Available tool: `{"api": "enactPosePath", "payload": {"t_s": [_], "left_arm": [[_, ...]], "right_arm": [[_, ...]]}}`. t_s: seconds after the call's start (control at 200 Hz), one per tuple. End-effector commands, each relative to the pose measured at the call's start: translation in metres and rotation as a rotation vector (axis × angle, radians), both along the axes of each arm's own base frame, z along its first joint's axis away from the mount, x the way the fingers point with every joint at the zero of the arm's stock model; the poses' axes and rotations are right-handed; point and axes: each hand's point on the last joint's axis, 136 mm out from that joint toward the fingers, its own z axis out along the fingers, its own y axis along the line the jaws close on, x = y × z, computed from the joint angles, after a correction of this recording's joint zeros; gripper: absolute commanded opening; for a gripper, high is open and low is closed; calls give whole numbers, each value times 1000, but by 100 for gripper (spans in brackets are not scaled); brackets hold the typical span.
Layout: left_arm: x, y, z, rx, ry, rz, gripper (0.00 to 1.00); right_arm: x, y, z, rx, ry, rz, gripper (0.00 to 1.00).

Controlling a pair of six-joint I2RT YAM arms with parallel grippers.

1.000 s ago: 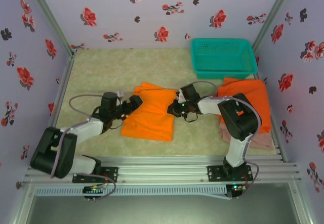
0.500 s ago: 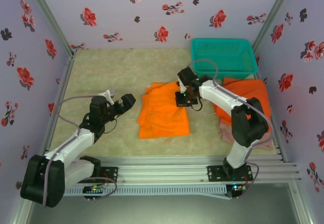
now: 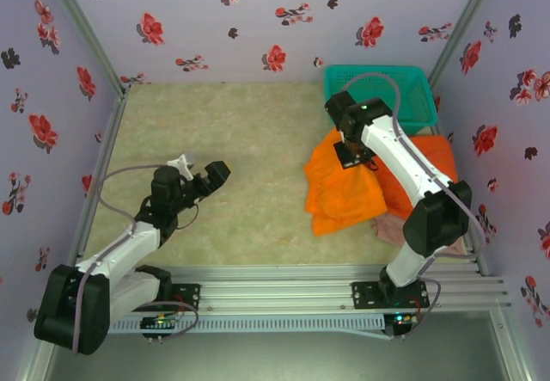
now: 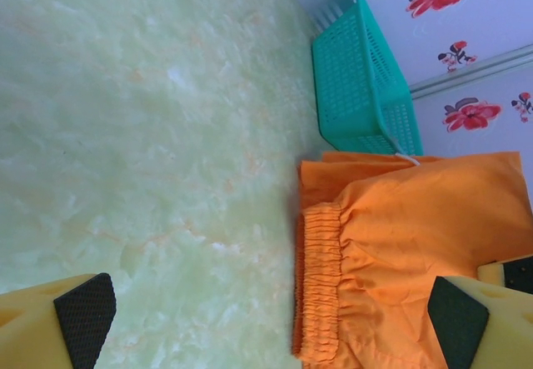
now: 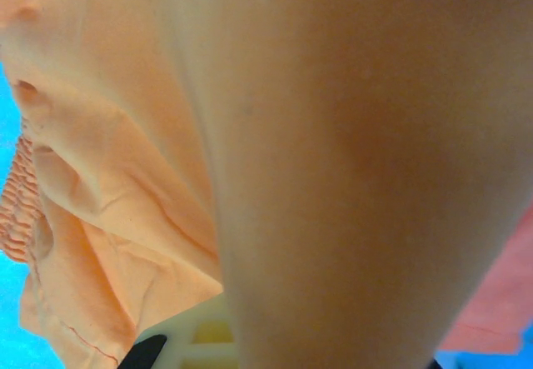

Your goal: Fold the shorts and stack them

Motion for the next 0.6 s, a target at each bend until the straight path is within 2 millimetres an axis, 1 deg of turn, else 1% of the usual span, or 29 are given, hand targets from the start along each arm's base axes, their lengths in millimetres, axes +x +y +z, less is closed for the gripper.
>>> {"api": "enactPosePath", "payload": {"t_s": [0.0, 0.16, 0.415, 0.535, 0.595], "left_arm": [[-3, 0, 10, -30, -39, -6, 99], [-4, 1, 9, -41, -37, -3, 99], [-3, 2, 8, -43, -33, 4, 99], [-3, 2, 8, -42, -33, 7, 99], [-2, 2, 7, -40, -31, 7, 99]], "right_arm": [[-2, -39, 23, -156, 7, -16, 0], [-1, -59, 45, -198, -17, -40, 0], [-2, -105, 81, -307, -96, -118, 0], [0, -129, 87, -390, -112, -146, 0], [2, -139, 83, -434, -102, -149, 0]]}}
